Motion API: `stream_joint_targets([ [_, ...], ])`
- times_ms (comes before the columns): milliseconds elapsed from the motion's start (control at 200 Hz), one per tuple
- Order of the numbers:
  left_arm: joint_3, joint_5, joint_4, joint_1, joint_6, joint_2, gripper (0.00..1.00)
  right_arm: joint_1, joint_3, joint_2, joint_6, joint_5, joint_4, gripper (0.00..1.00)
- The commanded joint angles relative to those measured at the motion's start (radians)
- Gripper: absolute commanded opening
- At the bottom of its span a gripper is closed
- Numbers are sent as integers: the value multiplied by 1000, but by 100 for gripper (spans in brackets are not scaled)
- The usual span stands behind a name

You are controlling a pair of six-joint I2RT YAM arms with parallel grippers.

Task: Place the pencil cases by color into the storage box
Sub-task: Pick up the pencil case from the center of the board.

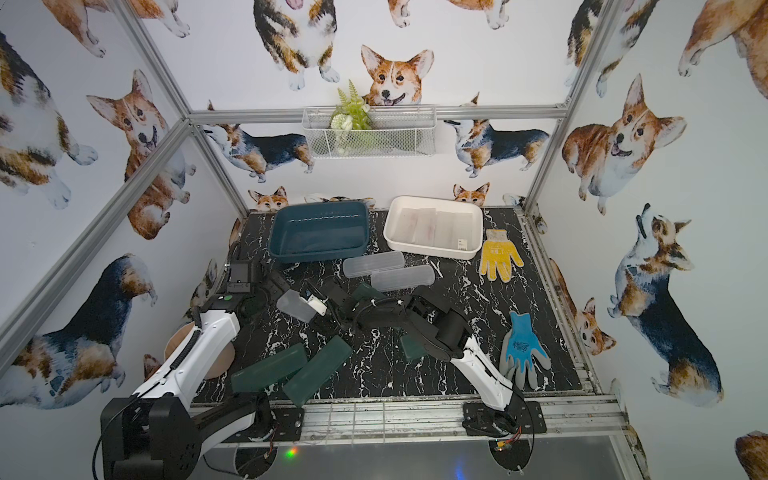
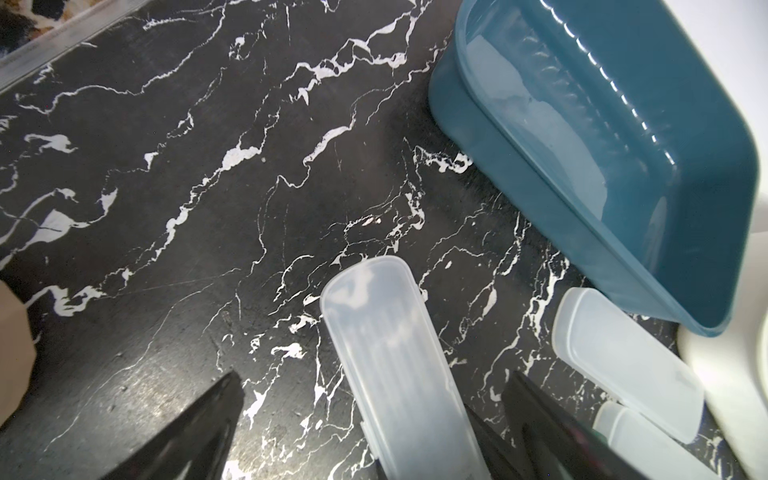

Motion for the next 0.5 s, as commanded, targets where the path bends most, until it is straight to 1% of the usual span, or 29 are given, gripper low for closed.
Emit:
stream_joint_targets([
  [0,24,-1,-5,1,-32,-20,100,3,-13,-38,-22,18,-27,69],
  [235,57,-9,-15,2,-40,-74,100,3,-46,-121,-16,-15,4,66],
  [245,85,-10,-17,1,-41,-77,100,3,-48,-125,-15,-16,6,66],
  [265,99,-12,-18,2,-40,-81,100,2,-50,-132,-13,-19,9,66],
  [496,156,-24,-31,2,-31,-135,100,-4,-98,-212,1,-32,55,66],
])
